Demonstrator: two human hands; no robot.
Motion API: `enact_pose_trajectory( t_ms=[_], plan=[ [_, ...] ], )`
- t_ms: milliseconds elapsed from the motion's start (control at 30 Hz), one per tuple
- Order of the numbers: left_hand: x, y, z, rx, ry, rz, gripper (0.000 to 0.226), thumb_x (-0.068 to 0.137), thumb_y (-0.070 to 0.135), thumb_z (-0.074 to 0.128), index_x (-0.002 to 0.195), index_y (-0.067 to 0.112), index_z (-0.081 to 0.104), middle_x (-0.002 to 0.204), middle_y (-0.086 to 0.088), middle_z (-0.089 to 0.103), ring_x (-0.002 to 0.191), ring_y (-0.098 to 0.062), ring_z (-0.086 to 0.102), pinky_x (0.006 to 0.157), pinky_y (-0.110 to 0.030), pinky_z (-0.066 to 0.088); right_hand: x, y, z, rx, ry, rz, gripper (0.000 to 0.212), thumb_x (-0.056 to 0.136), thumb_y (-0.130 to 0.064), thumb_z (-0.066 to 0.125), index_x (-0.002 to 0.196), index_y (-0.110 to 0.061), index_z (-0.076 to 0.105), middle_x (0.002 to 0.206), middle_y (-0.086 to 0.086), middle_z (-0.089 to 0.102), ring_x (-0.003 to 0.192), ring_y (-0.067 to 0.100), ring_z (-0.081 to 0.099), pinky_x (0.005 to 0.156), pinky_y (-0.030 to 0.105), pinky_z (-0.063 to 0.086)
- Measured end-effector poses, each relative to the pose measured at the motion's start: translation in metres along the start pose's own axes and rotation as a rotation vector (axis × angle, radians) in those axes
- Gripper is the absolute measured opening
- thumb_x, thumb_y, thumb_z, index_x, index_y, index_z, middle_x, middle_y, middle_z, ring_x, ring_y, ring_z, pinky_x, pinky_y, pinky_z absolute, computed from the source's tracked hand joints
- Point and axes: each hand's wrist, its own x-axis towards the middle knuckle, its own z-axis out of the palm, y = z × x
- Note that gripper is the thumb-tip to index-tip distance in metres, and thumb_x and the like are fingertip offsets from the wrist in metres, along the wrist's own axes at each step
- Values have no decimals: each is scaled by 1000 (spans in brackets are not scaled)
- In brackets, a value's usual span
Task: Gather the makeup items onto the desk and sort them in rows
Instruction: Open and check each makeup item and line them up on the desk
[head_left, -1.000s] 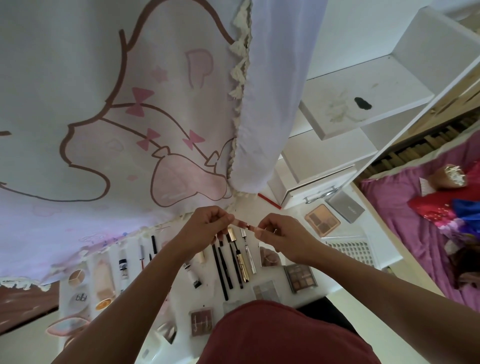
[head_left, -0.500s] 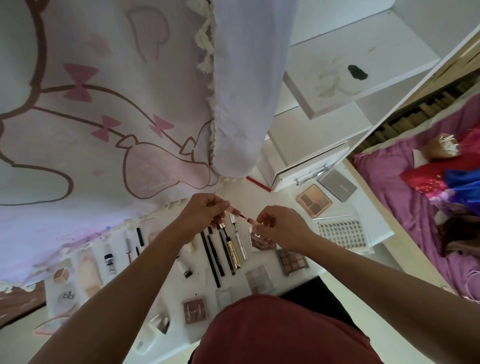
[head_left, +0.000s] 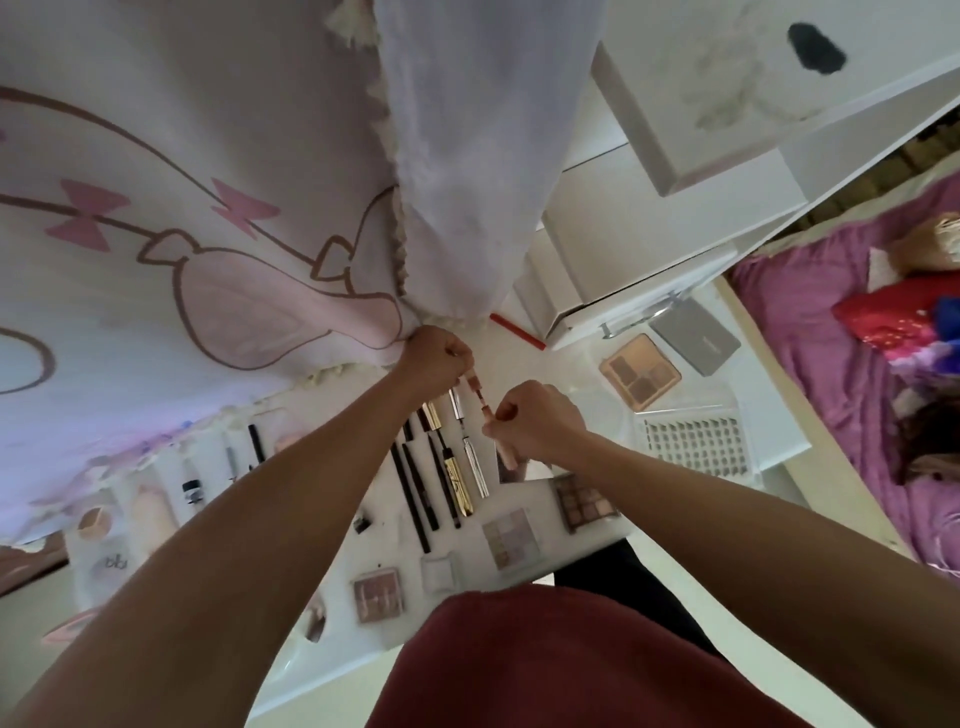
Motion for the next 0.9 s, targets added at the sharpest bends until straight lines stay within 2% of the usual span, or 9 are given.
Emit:
enact_pose_trajectory(
  t_ms=[67, 167, 233, 300, 367, 567, 667, 800, 900],
  plan=[
    [11, -4, 3, 63, 4, 22, 18, 87, 1, 61, 73, 11, 65, 81, -11, 70, 68, -25, 65, 59, -30, 54, 10, -1, 7, 1, -4, 31, 18, 79, -40, 74, 83, -23, 76, 77, -5, 71, 69, 11, 64, 56, 22, 44],
    [21, -8, 3, 167, 6, 50, 23, 85, 0, 60, 67, 11, 69, 62, 6, 71, 79, -33, 69, 74, -44, 58, 24, -3, 14, 0, -15, 61, 23, 75, -42, 74, 84, -22, 73, 78, -5, 70, 71, 12, 64, 55, 23, 41],
    [26, -9, 5, 202, 28, 49, 20, 85, 2, 63, 68, 10, 69, 61, 6, 68, 76, -30, 68, 75, -43, 58, 33, -3, 18, -24, -24, 70, 23, 74, -41, 74, 82, -20, 71, 76, -5, 69, 70, 13, 64, 56, 23, 43],
    [29, -10, 7, 237, 66, 32, 12, 85, 4, 66, 75, 6, 71, 77, -11, 71, 74, -24, 66, 76, -39, 58, 41, -4, 24, -70, -33, 69, 20, 75, -38, 72, 82, -19, 70, 76, -4, 68, 71, 16, 65, 58, 25, 48],
    [32, -14, 8, 282, 94, 25, 9, 84, 5, 66, 81, 1, 74, 87, -16, 73, 79, -25, 67, 77, -36, 56, 45, -5, 30, -119, -36, 61, 21, 75, -37, 69, 83, -18, 68, 78, -1, 67, 76, 20, 66, 67, 31, 55],
    [38, -26, 14, 360, 75, 2, 10, 80, 7, 66, 84, 5, 75, 88, -10, 72, 80, -25, 66, 70, -33, 54, 48, -1, 35, -212, -27, 16, 29, 83, -41, 62, 90, -12, 62, 86, 4, 66, 82, 26, 63, 68, 32, 48],
    [37, -30, 14, 366, 71, 6, 4, 77, 8, 70, 82, 8, 71, 84, -6, 64, 83, -26, 64, 77, -36, 53, 44, 2, 28, -217, 22, -34, 35, 87, -47, 57, 90, -13, 67, 86, 3, 67, 81, 25, 64, 68, 32, 49],
    [31, -36, 12, 306, 154, 13, 17, 86, 19, 66, 102, 14, 69, 102, -6, 66, 95, -23, 63, 84, -29, 48, 48, 2, 5, -322, 232, -192, 25, 95, -22, 53, 114, -10, 64, 118, 8, 57, 98, 32, 63, 79, 40, 52],
    [14, -39, 6, 183, 194, 9, 16, 88, 17, 65, 103, 12, 68, 93, -3, 67, 88, -21, 65, 82, -24, 49, 63, -4, -8, -473, 274, -225, 47, 90, -9, 57, 136, -5, 47, 134, 15, 43, 110, 36, 59, 101, 51, 45]
  ],
)
